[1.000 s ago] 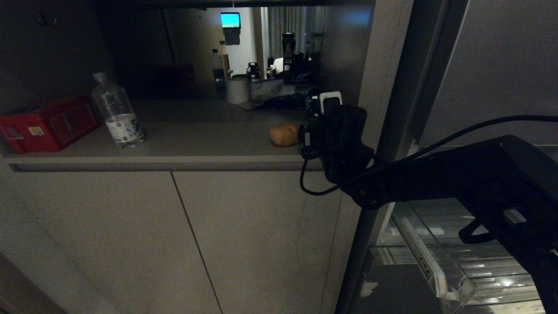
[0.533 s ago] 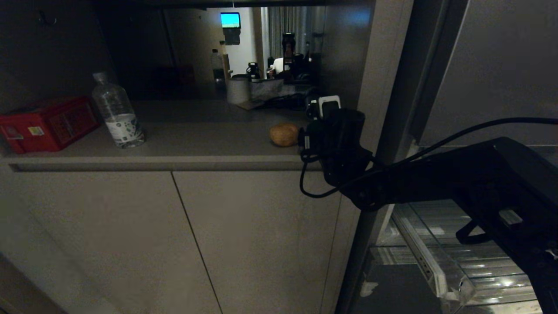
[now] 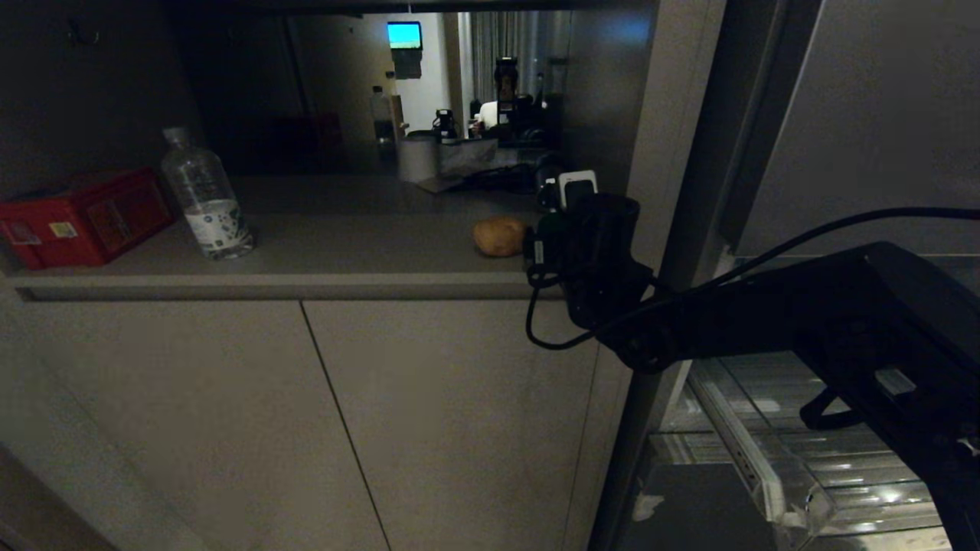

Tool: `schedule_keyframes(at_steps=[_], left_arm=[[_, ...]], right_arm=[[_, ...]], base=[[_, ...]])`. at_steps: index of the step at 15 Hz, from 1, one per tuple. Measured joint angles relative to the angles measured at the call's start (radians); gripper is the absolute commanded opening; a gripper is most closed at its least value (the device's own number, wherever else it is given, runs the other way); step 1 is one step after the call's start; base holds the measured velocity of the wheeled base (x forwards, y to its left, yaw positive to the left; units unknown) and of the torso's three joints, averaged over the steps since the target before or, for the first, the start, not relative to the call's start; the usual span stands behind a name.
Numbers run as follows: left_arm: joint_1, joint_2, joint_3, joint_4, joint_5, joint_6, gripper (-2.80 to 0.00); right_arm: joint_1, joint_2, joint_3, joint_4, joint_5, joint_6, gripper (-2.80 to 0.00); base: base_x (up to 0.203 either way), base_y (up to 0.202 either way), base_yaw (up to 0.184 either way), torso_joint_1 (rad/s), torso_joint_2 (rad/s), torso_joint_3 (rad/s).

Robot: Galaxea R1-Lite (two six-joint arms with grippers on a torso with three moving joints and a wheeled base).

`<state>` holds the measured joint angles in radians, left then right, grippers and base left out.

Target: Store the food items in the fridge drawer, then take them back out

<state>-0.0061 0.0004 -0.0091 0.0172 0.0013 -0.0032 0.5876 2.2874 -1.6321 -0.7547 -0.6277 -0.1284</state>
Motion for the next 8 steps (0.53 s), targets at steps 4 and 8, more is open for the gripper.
schedule_keyframes(at_steps=[4, 8], left_arm=[[0.0, 0.0, 0.0, 0.0, 0.0, 0.0, -2.8], [0.0, 0.0, 0.0, 0.0, 0.0, 0.0, -2.8]], right_arm=[[0.003, 0.0, 0.006, 0.0, -0.003, 0.0, 0.0], [0.004, 0.002, 0.007, 0.001, -0.003, -0.002, 0.0]], base=[[0.0, 0.0, 0.0, 0.0, 0.0, 0.0], [0.0, 0.0, 0.0, 0.0, 0.0, 0.0]])
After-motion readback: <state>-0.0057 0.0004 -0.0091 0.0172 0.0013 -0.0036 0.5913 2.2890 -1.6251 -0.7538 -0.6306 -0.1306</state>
